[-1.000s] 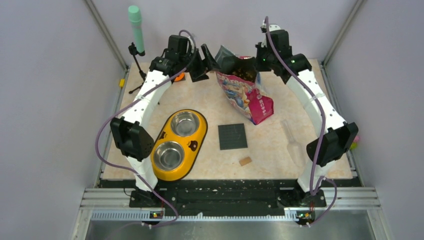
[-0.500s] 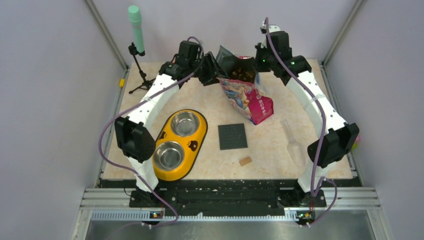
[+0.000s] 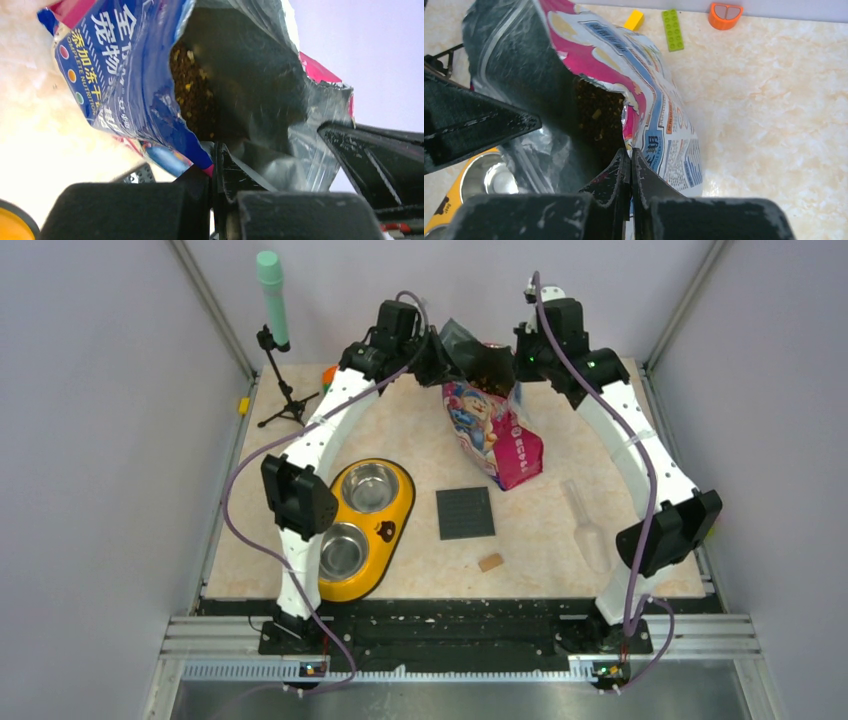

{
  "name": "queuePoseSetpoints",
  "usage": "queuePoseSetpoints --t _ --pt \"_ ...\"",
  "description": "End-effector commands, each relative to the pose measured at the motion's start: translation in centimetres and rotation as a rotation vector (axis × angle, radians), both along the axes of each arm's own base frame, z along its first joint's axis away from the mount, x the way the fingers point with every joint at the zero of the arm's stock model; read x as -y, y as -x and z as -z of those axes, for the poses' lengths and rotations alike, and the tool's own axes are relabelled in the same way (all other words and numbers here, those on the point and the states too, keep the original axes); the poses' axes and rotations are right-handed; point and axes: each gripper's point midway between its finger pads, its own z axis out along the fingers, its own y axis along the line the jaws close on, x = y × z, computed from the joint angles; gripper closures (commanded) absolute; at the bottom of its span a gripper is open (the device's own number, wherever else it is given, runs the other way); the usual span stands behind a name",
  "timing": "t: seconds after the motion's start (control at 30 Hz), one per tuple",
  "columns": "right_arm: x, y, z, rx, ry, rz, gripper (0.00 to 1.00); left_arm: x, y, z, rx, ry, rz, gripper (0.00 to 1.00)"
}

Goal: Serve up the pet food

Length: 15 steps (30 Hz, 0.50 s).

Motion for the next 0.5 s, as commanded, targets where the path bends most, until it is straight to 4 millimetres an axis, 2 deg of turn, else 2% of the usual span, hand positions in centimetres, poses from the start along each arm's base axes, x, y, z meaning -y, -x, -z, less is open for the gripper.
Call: queuePoseSetpoints --t 0.0,0.07,0.17,0.27,0.47 --pt "-1.4 -1.1 -3.3 0.066 -0.092 0.000 1.00 -3.4 -5.7 -5.8 0.242 0.006 -0.118 1.00" --pt "-2.4 -1.4 -3.7 0.070 -0.155 -0.013 1.00 -4.4 -6.7 -8.0 0.287 0.054 -0.137 1.00" --pt "-4.0 -1.4 -4.5 0.087 -0.266 -0.049 1.00 -5.6 -7.0 -11.5 0.378 0.100 -0.153 1.00" --pt "-5.5 -0.9 -5.7 0.125 -0.401 -0.091 1.00 -6.2 -7.5 -13.8 0.474 0.112 -0.173 1.00" --pt "-6.7 0.7 -4.4 0.104 -0.553 -0.116 1.00 -6.4 -8.3 -15.5 0.550 0.141 -0.165 1.00"
